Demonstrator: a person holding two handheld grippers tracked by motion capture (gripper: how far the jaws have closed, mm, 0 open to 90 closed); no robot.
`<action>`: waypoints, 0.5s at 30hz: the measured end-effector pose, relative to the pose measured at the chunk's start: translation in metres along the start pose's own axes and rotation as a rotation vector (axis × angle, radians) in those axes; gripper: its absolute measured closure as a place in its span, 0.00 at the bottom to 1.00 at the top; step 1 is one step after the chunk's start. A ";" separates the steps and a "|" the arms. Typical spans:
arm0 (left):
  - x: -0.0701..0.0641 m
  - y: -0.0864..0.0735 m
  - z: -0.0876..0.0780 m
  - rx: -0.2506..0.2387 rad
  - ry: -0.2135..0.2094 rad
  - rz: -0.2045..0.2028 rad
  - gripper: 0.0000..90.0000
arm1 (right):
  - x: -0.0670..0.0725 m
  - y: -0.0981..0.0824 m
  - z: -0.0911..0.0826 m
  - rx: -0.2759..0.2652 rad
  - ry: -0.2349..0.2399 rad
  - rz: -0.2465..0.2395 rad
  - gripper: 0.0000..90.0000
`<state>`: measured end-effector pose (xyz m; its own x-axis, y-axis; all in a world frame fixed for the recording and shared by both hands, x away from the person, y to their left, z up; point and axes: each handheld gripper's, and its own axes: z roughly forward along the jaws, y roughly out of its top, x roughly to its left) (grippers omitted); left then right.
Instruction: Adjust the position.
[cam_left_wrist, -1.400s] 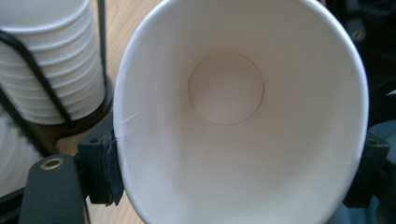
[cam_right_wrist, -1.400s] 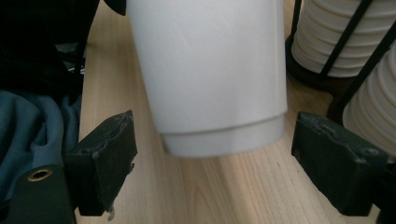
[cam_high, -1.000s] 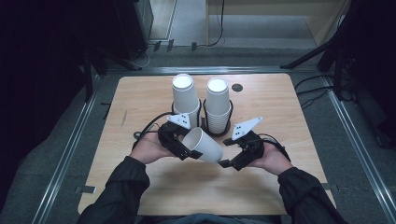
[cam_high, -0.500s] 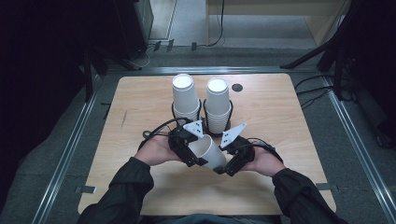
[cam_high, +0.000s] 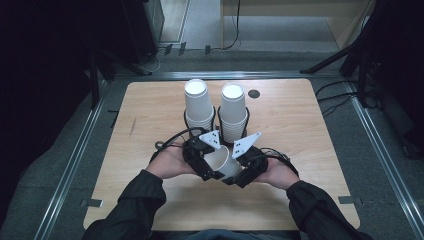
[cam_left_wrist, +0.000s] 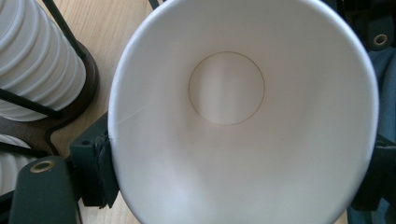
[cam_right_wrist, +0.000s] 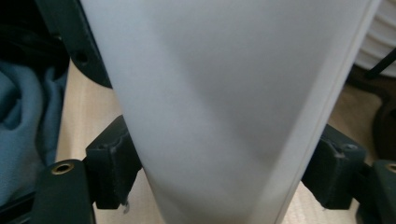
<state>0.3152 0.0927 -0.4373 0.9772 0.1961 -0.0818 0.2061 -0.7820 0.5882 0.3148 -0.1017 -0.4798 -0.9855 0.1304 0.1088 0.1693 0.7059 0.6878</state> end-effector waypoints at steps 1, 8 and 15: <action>0.000 -0.001 0.001 0.008 0.001 0.006 0.13 | 0.001 0.000 0.000 -0.001 -0.003 -0.010 0.26; 0.000 -0.001 0.000 -0.018 0.024 0.009 0.05 | 0.001 0.002 -0.002 -0.002 -0.011 -0.019 0.26; 0.004 -0.007 -0.009 -0.122 -0.053 0.008 0.00 | -0.002 -0.001 -0.008 -0.018 -0.018 -0.006 0.25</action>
<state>0.3171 0.1046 -0.4343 0.9808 0.1560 -0.1169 0.1934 -0.7048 0.6825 0.3164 -0.1081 -0.4744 -0.9861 0.1387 0.0919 0.1630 0.6939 0.7013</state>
